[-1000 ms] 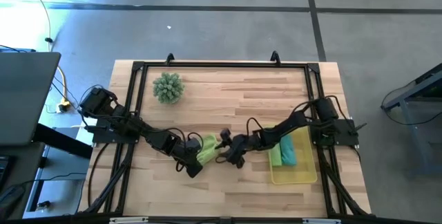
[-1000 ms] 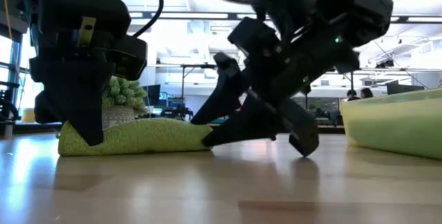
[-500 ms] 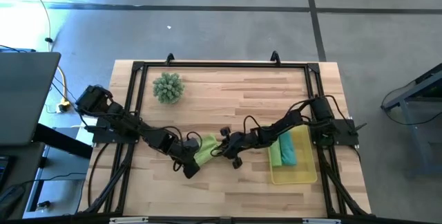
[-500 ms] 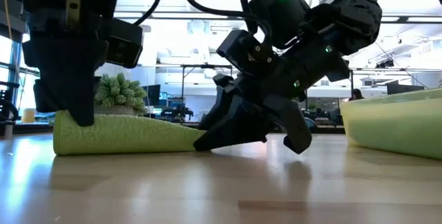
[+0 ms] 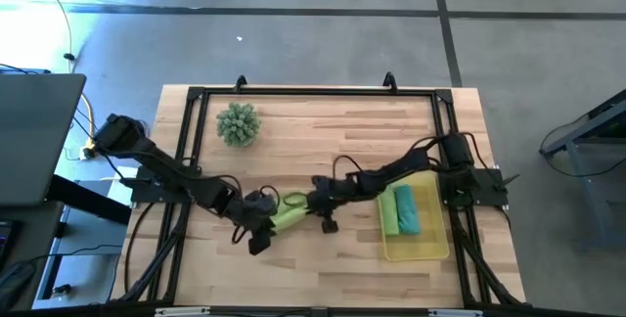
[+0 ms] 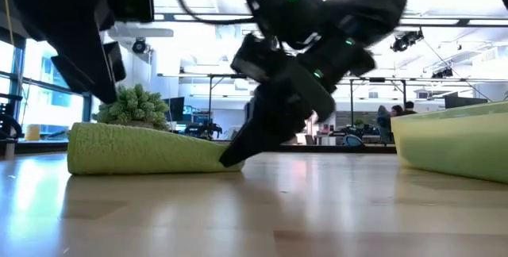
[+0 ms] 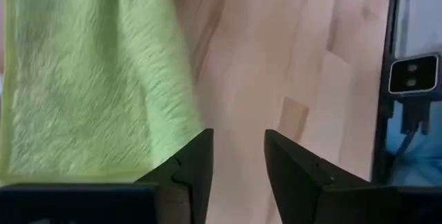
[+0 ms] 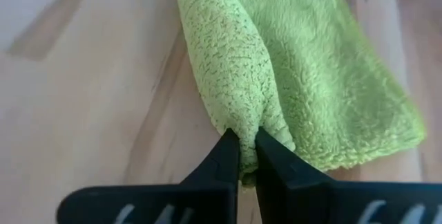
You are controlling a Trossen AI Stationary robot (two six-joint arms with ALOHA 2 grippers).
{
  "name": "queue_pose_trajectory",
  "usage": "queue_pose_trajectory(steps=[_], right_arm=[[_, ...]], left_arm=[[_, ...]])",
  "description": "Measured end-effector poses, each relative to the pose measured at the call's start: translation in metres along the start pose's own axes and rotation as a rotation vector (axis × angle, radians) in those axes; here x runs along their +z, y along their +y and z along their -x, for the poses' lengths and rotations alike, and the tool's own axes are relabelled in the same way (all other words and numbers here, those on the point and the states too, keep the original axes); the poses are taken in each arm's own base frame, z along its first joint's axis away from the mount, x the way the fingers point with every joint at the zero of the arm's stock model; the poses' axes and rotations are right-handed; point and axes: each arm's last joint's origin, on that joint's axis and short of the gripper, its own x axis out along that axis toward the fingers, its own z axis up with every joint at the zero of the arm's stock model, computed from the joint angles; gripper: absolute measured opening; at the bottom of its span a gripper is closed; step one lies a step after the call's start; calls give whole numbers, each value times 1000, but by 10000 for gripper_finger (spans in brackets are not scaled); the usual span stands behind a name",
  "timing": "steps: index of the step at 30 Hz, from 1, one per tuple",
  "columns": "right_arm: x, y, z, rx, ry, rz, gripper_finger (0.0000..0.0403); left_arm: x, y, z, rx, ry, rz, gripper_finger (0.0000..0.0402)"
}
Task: Roll microfiber towels into tight, uniform cylinder then place into a basket
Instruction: Roll the light green cloth
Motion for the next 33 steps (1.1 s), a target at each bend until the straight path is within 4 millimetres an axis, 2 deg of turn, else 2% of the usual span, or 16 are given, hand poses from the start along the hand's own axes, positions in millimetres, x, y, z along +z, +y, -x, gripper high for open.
queue_pose_trajectory(steps=[4, 8, 12, 18, 22, 26, 33], right_arm=[[16, -15, 2, 114, 83, -184, 5], [29, -29, 7, 214, 132, -319, 6], [35, -37, 10, 269, 164, -399, 7], [36, -45, 12, 262, 171, -446, 8], [37, -45, 12, 263, 161, -385, 14], [40, -41, 16, 276, 140, -236, 54], [58, -36, 51, 299, 164, -13, 137]], left_arm=[[-7, -7, 0, 54, -77, -149, 119], [-18, -10, -11, 165, -126, -275, 120], [-28, -10, -23, 261, -141, -374, 120], [-38, -2, -45, 337, -85, -413, 120], [-42, 2, -56, 381, -70, -423, 120], [-45, 4, -60, 391, -66, -359, 120], [-45, 3, -60, 349, -50, -213, 120]])
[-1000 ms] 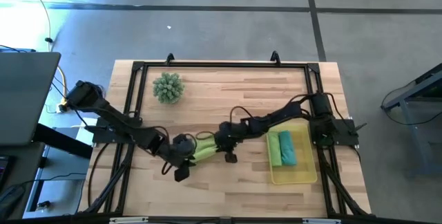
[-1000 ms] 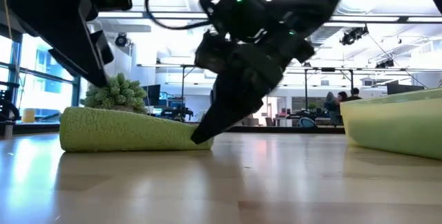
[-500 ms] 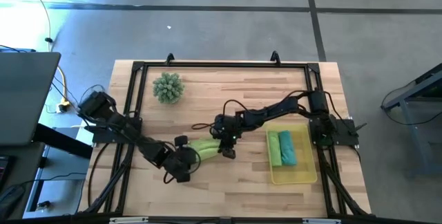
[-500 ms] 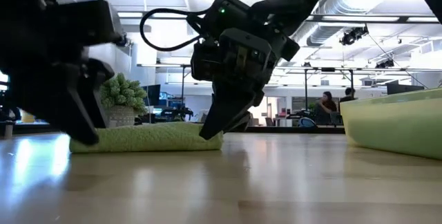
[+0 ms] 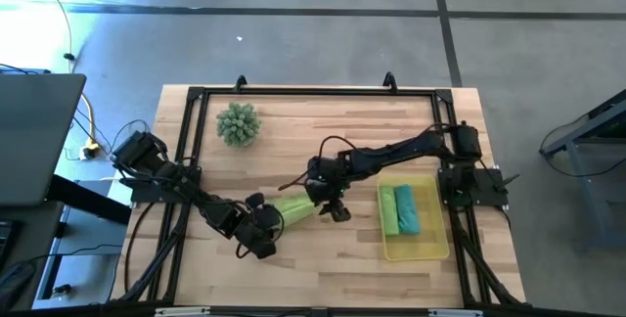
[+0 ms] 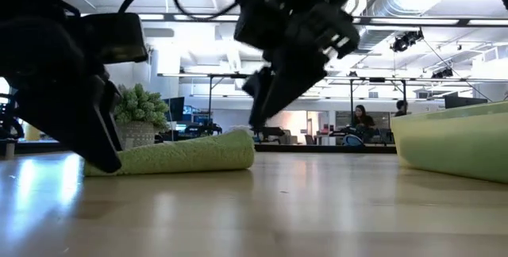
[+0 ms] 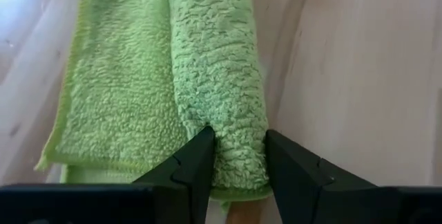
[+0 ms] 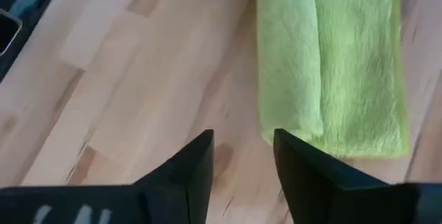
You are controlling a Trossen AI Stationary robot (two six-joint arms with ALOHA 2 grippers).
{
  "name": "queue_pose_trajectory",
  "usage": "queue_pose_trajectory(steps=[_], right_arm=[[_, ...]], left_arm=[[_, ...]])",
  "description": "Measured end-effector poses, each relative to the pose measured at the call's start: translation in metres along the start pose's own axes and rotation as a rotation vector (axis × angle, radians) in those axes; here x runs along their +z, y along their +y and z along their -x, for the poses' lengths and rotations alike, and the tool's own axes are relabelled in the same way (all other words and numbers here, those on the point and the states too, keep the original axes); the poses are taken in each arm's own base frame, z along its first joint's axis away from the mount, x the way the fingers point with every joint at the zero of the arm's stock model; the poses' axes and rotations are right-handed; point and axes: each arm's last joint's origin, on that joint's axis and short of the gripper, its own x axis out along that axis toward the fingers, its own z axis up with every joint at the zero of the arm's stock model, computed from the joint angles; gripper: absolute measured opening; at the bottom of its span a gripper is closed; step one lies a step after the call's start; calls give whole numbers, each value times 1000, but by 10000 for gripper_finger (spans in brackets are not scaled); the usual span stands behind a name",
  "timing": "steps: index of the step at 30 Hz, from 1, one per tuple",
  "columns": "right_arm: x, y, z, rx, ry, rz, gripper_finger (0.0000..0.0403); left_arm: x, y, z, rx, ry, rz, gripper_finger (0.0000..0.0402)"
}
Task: Roll microfiber towels into tight, uniform cylinder then place into a basket
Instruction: Roll the light green cloth
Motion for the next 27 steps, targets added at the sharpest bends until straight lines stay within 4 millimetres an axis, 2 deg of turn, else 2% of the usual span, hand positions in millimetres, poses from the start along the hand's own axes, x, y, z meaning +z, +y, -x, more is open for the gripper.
queue_pose_trajectory(steps=[2, 5, 9, 11, 13, 17, 19, 27], right_arm=[[4, 8, 8, 0, 8, 67, 145], [9, 26, 8, -51, 29, 219, 148], [15, 52, -4, -224, 54, 484, 149], [14, 58, -16, -300, 24, 567, 149], [6, 60, -26, -315, 23, 583, 149], [1, 57, -29, -332, -27, 530, 149], [-2, 55, -30, -331, -20, 499, 149], [-20, 41, -53, -338, 30, 458, 149]], left_arm=[[0, -1, 0, -16, 7, 33, 120], [4, 0, -1, -49, 20, 76, 120], [11, 1, -4, -135, 56, 125, 120], [15, 2, -5, -171, 72, 144, 120], [18, 4, -7, -198, 77, 157, 120], [21, 6, -8, -214, 93, 171, 120], [22, 7, -9, -213, 93, 175, 120], [23, 7, -9, -239, 97, 180, 120]])
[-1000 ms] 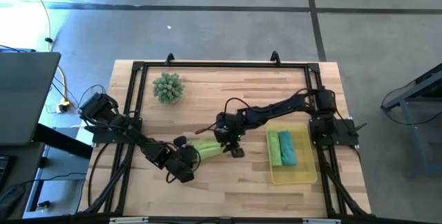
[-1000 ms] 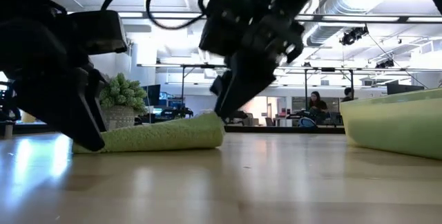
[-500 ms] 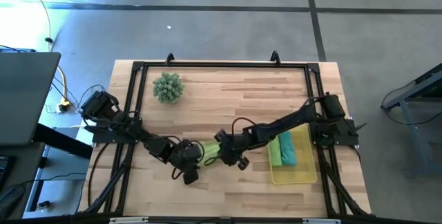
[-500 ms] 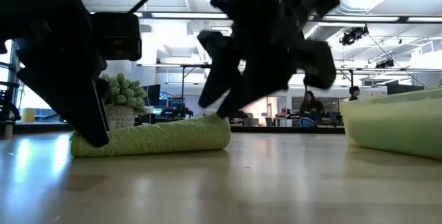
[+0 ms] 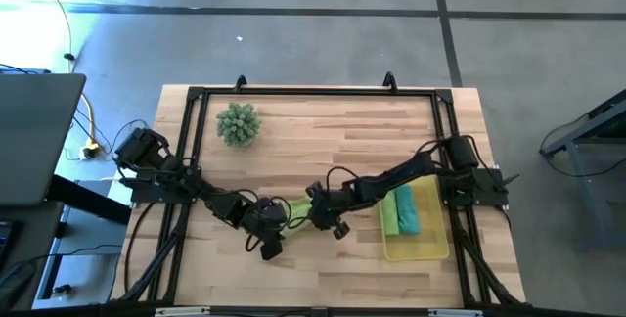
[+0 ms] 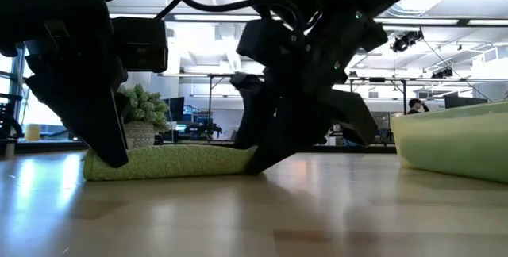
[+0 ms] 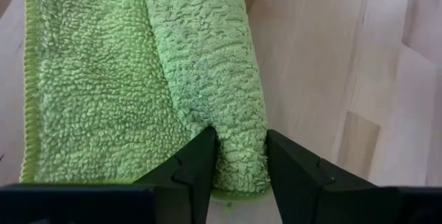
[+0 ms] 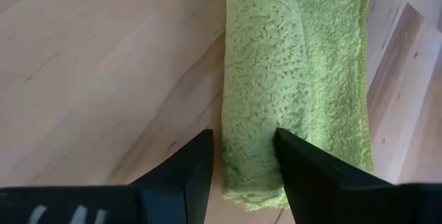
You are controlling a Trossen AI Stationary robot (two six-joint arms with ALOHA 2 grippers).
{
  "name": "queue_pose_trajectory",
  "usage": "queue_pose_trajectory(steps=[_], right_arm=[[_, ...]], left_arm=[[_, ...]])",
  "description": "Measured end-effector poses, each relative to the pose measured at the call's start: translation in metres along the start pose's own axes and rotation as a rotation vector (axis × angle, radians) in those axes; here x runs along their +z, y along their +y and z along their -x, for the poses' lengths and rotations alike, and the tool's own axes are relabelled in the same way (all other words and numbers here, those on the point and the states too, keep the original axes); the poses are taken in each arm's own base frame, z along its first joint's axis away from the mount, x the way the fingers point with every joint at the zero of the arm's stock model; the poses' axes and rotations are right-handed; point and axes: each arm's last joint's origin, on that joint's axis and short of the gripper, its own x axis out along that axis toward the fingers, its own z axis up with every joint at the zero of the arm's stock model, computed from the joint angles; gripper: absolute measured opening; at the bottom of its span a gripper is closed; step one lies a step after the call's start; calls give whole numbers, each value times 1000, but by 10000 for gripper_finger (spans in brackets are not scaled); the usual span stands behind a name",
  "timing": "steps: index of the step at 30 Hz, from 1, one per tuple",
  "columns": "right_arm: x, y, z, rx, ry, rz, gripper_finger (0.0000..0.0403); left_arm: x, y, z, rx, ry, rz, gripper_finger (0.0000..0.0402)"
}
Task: Roll microfiber towels into tight, uniform cylinder then place into a basket
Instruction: Roll the light green cloth
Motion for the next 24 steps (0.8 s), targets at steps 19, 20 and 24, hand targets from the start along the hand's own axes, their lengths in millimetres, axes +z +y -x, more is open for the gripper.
queue_pose_trajectory(steps=[19, 20, 24], right_arm=[[-19, -19, -5, 90, 17, -331, 34], [-20, -21, -5, 109, 10, -355, 21], [-26, -30, -4, 195, -20, -480, 10]], left_arm=[[5, -7, 43, -35, -66, -137, 120], [3, -9, 43, -28, -80, -176, 120], [-2, -17, 44, 24, -170, -332, 120]])
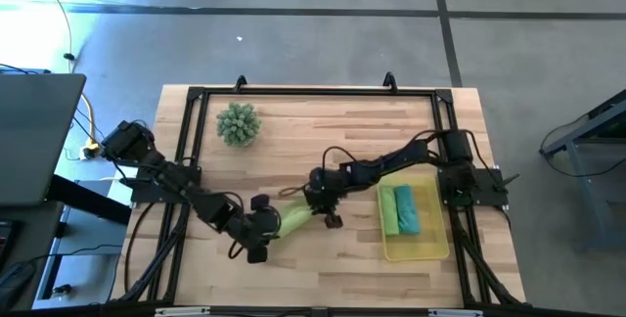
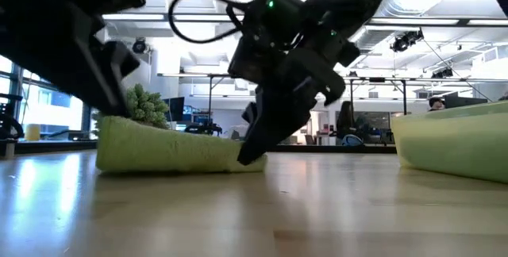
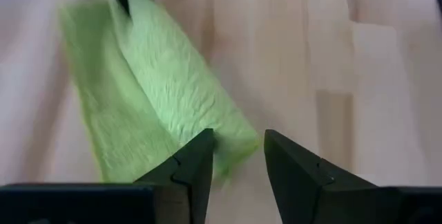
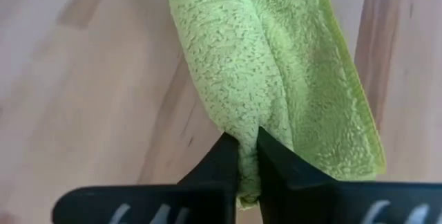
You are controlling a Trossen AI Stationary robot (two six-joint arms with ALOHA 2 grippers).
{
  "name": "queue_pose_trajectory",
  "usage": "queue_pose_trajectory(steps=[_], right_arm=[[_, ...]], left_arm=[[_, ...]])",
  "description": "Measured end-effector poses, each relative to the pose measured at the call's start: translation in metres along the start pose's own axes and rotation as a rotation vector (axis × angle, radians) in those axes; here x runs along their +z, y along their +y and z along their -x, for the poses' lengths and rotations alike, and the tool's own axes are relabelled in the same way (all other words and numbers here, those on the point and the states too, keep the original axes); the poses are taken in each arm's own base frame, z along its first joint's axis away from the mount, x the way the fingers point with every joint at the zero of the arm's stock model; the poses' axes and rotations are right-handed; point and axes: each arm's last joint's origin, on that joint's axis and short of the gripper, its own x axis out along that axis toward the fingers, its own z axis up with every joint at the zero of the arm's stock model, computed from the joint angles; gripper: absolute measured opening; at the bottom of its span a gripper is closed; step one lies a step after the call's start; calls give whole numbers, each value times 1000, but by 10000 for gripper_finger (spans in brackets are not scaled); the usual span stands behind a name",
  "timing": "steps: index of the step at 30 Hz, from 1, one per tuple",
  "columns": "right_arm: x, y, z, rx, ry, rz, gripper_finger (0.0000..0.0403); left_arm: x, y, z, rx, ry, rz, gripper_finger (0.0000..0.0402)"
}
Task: Roll microfiber towels into tight, uniform cylinder then place into a basket
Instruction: Roll the light green cloth
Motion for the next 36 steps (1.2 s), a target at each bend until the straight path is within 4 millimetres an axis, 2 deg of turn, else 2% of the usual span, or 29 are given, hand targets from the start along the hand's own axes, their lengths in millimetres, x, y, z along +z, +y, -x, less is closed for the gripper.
queue_pose_trajectory(steps=[4, 8, 14, 19, 23, 28, 32, 36], right_arm=[[-4, -13, 4, 112, 2, -188, 10], [-8, -23, 8, 199, 8, -339, 6], [-10, -30, 11, 247, 13, -428, 7], [-10, -31, 11, 247, 16, -426, 7], [-10, -30, 11, 246, 13, -406, 11], [-9, -30, 14, 242, 0, -310, 63], [-5, -26, 33, 243, 13, -258, 118], [0, -15, 59, 231, 45, -137, 144]], left_arm=[[2, -5, 3, 124, -125, -95, 120], [5, -8, 3, 169, -199, -139, 120], [-2, -4, -13, 236, -157, -170, 120], [-10, 3, -31, 287, -106, -179, 120], [-11, 7, -39, 277, -81, -103, 120], [-11, 12, -45, 223, -31, 24, 116], [-9, 17, -48, 191, -2, 91, 99], [-7, 21, -48, 173, 16, 136, 82]])
